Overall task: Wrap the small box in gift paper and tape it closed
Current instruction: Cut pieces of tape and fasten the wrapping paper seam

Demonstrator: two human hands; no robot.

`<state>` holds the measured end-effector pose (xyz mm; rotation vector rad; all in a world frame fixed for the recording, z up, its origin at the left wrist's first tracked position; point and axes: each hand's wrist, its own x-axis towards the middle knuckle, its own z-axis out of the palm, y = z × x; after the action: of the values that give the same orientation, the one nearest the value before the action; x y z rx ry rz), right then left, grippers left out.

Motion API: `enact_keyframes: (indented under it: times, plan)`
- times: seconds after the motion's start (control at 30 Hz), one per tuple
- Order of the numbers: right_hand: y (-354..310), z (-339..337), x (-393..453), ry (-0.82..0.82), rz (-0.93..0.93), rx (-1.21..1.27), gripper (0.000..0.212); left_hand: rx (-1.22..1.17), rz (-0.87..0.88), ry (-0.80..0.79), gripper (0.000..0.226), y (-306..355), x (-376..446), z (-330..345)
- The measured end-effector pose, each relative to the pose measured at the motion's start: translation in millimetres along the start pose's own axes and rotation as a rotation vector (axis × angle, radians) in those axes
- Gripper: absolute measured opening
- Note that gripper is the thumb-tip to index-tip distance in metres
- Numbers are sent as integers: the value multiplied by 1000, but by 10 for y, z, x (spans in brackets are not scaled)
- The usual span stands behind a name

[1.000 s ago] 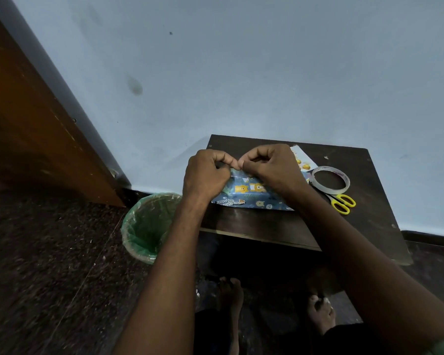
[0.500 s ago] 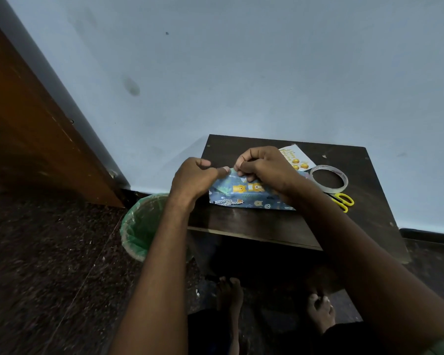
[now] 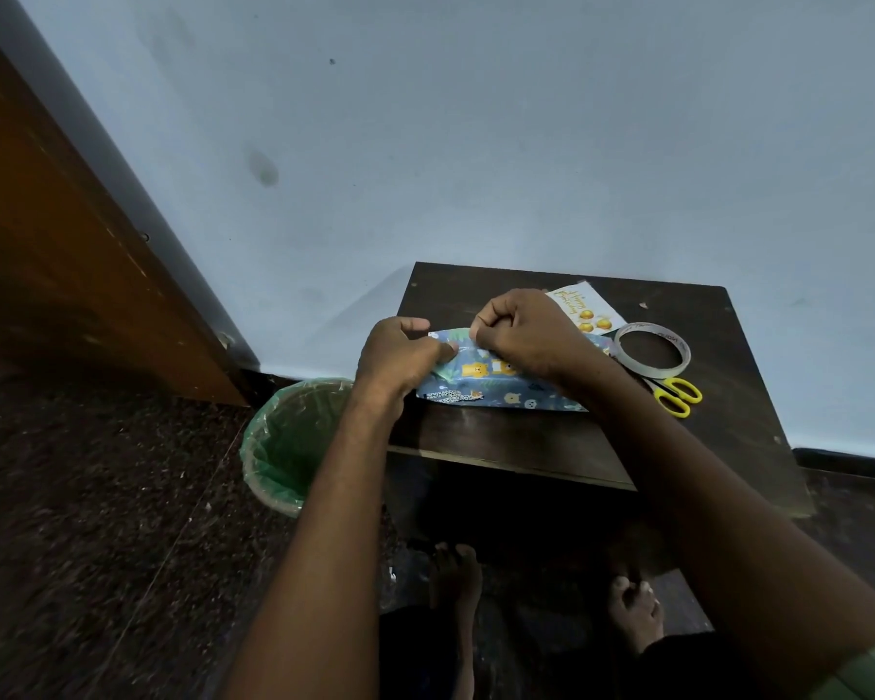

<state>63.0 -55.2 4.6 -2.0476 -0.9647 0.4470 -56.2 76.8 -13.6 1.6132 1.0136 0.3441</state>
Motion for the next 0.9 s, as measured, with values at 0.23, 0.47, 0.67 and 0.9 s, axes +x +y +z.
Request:
enact_keyframes:
  times: [0.23,0.47,0.67,0.9]
  plan:
    - [19,39,37,24,-21,-59,17,-6,33,-34,46,1,27,32]
    - [19,58,54,38,-34,-121,15,-54,16,-129,54,5,-13,46]
    - [41,111,59,135,-11,-90,8,-107,-42,-108,52,20,-23,55]
    - [99,175,82,252,86,66,37,-112,-69,-135,36,16,20,45]
